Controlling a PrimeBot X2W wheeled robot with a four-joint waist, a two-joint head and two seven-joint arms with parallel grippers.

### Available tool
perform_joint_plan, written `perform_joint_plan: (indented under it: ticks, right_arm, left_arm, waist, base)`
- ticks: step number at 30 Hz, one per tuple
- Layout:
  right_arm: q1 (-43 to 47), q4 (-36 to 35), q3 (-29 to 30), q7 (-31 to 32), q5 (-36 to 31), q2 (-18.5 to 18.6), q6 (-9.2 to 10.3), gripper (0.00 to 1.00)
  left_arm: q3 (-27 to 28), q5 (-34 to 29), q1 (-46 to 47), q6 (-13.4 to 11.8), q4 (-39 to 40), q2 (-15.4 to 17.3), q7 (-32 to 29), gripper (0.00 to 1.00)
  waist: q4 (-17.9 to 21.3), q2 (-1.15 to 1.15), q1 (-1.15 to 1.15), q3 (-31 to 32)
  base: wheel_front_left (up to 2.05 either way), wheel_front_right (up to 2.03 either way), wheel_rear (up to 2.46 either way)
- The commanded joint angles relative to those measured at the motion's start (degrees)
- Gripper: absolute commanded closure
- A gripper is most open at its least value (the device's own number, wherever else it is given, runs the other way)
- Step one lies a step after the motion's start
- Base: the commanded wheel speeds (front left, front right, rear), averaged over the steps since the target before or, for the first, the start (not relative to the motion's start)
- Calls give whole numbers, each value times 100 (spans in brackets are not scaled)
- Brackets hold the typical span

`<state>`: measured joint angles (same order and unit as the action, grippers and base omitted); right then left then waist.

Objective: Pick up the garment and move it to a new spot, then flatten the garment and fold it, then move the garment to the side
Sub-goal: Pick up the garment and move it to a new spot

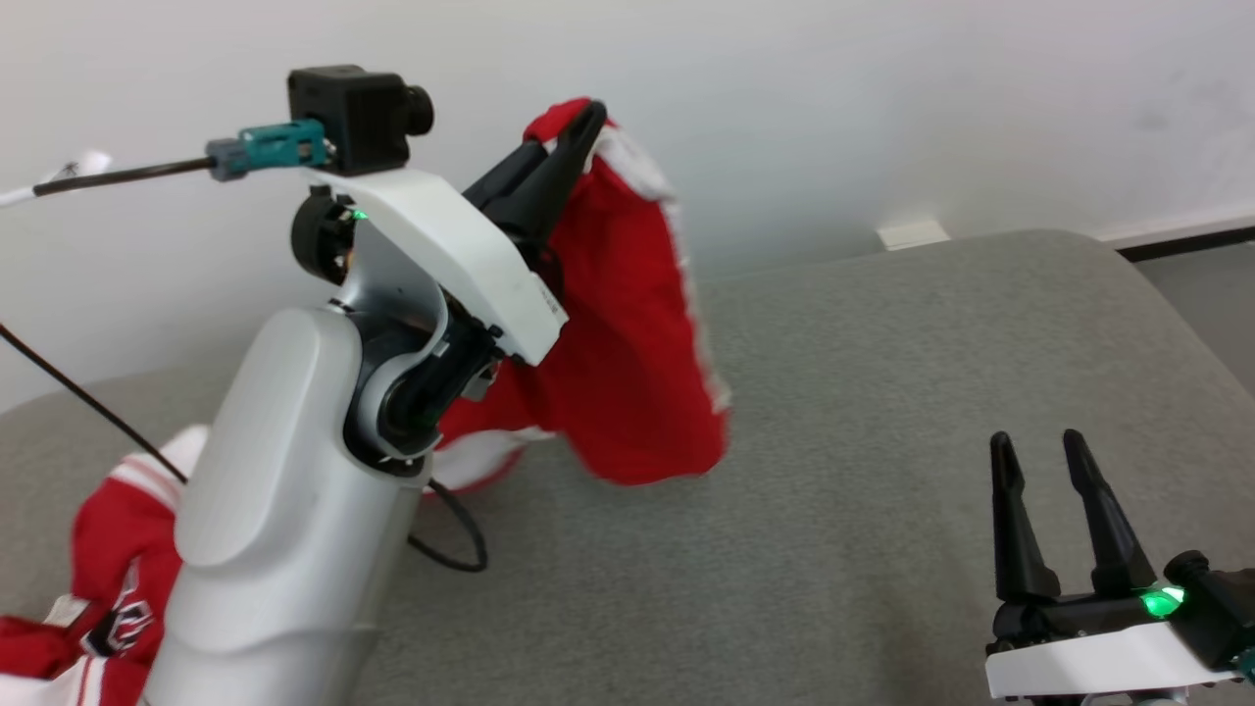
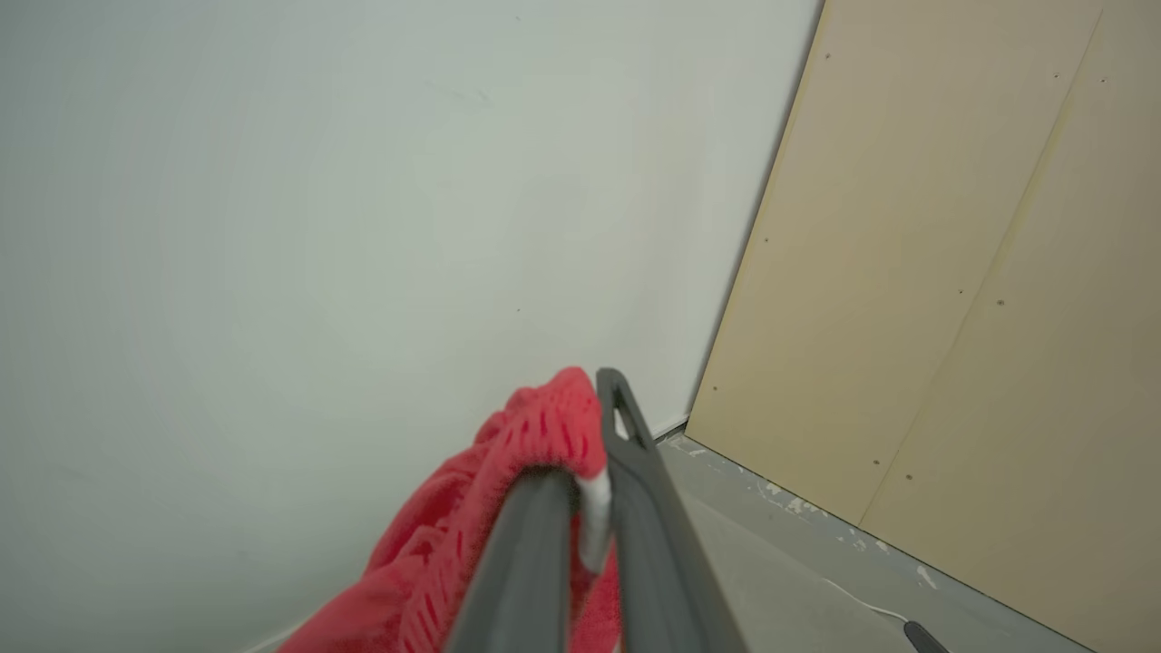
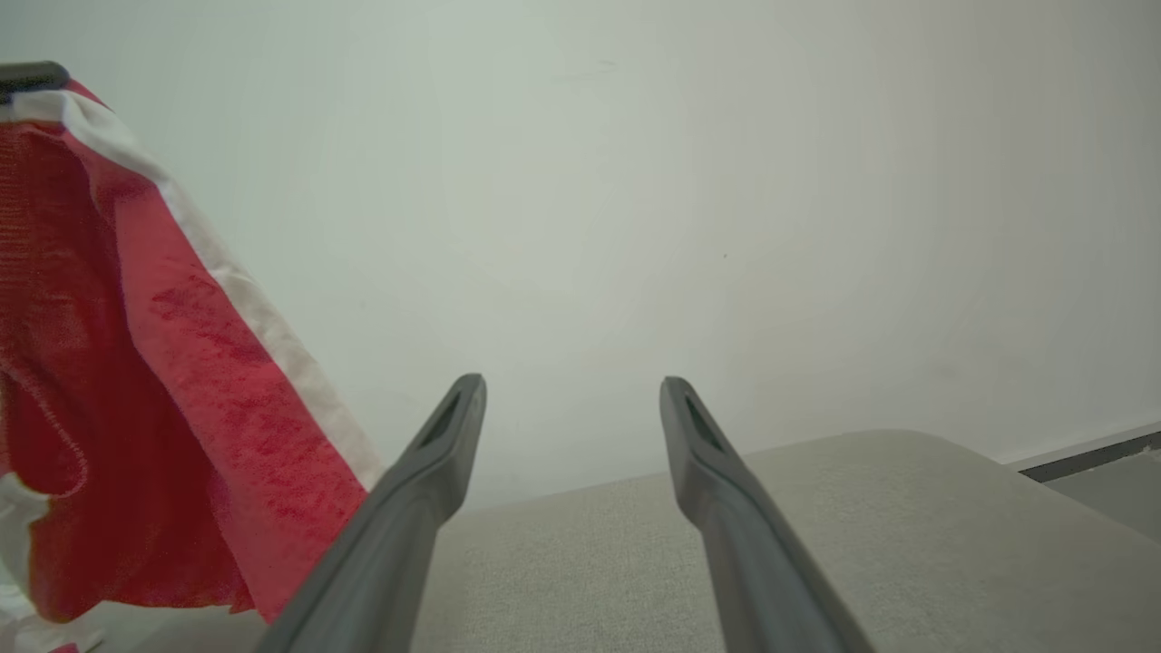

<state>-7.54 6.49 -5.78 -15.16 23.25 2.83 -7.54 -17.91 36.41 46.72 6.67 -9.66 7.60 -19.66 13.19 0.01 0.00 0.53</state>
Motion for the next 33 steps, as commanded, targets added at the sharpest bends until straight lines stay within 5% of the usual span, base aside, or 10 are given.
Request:
perform_joint_plan:
  ticks: [1,6,14,20,21,22,23,24,33]
  right_arm:
    - [40,-33,66,2,-69,13,10,0]
    - [89,-51,315,2,-142,11,10,0]
    - [78,-137,425,1,-31,14,10,0]
    - [-28,-150,335,2,59,127,10,0]
    - [-28,-144,332,2,58,148,10,0]
    - [-32,-144,330,1,56,175,10,0]
    - [-32,-144,330,1,56,175,10,0]
    - [-40,-137,320,2,52,193,10,0]
    - [-50,-133,291,1,147,241,10,0]
  left_arm:
    - [86,162,26,-65,54,-92,93,100]
    - [153,515,-582,-181,103,-271,325,100]
    - [27,450,-2447,-74,-281,15,1023,100]
    - [-79,111,-3029,-26,-1008,297,1614,100]
    - [-94,72,-3032,-27,-1145,306,1694,85]
    - [-137,-14,-3005,-38,-1280,328,1788,55]
    - [-137,-14,-3005,-38,-1280,328,1788,55]
    - [-178,-67,-2972,-34,-1405,309,1868,2]
    - [-311,-336,-2830,-79,-1682,293,2566,0]
  waist:
    - [279,-1,0,22]
    - [501,-1,0,-58]
    - [494,-1,0,-434]
    - [226,-1,0,-536]
    - [164,-1,0,-547]
    - [96,-1,0,-559]
    - [96,-1,0,-559]
    - [37,-1,0,-562]
    - [-300,-1,0,-501]
  base:
    - [0,0,0]
    - [0,0,0]
    - [0,0,0]
    - [0,0,0]
    - [0,0,0]
    - [0,0,0]
    - [0,0,0]
    - [0,0,0]
    - [0,0,0]
